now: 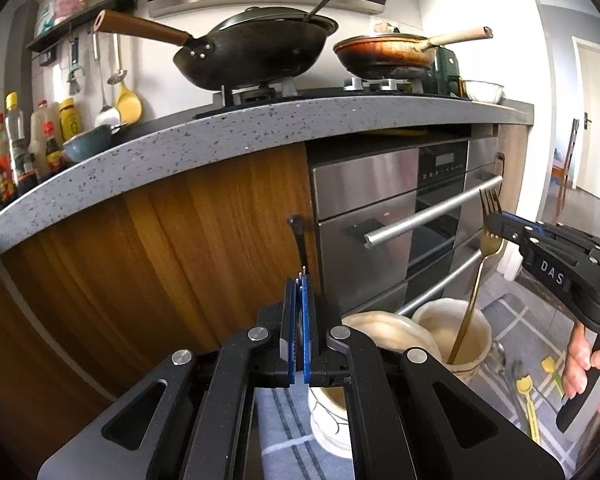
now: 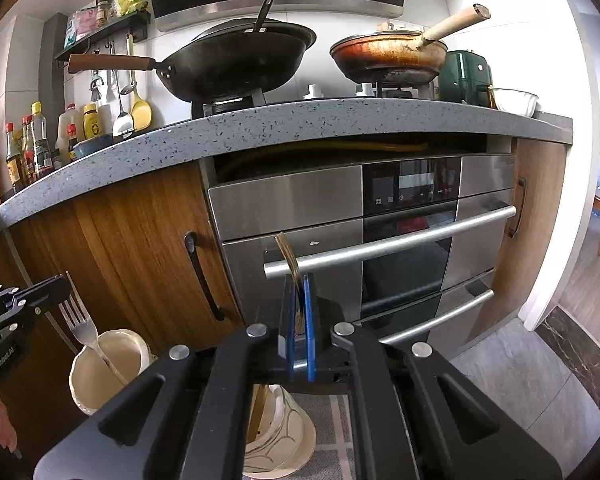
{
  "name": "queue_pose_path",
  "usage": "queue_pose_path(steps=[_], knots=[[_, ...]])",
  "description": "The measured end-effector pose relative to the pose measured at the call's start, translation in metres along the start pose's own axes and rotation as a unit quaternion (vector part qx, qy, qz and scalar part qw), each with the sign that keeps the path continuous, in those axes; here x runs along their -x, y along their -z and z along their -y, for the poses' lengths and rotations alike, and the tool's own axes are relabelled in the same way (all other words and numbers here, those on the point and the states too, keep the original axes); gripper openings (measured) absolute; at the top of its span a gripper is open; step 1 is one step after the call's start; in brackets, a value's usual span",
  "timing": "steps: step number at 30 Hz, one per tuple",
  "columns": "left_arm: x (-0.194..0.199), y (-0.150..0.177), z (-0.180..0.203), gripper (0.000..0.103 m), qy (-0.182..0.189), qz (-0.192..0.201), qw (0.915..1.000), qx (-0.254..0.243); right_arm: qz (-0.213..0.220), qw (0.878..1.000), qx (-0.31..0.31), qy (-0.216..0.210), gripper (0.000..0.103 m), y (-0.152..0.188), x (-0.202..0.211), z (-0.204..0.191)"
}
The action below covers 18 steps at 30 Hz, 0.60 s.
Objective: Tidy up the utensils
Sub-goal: 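Lower silver fork into larger cup with left tool while right tool lowers gold fork, then open both tools to release the forks and pull back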
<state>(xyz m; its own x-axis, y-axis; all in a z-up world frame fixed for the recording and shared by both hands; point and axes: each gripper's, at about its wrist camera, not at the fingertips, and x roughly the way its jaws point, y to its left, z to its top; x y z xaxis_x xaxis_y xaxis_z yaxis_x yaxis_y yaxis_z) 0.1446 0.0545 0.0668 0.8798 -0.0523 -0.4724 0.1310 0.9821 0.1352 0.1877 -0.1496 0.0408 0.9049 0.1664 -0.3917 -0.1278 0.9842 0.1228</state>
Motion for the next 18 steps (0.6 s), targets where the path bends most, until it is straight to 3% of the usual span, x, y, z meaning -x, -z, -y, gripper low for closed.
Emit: queue_pose_path(steps=[16, 18], knots=[[-0.004, 0.01, 0.011, 0.005, 0.009, -0.015, 0.9998, -0.012, -0.012, 1.0, -0.02, -0.003, 0.005, 0.0, 0.001, 0.014], [-0.004, 0.009, 0.009, 0.009, 0.007, -0.018, 0.9998, -0.009, -0.013, 1.0, -0.02, -0.003, 0.01, 0.0, 0.001, 0.014]])
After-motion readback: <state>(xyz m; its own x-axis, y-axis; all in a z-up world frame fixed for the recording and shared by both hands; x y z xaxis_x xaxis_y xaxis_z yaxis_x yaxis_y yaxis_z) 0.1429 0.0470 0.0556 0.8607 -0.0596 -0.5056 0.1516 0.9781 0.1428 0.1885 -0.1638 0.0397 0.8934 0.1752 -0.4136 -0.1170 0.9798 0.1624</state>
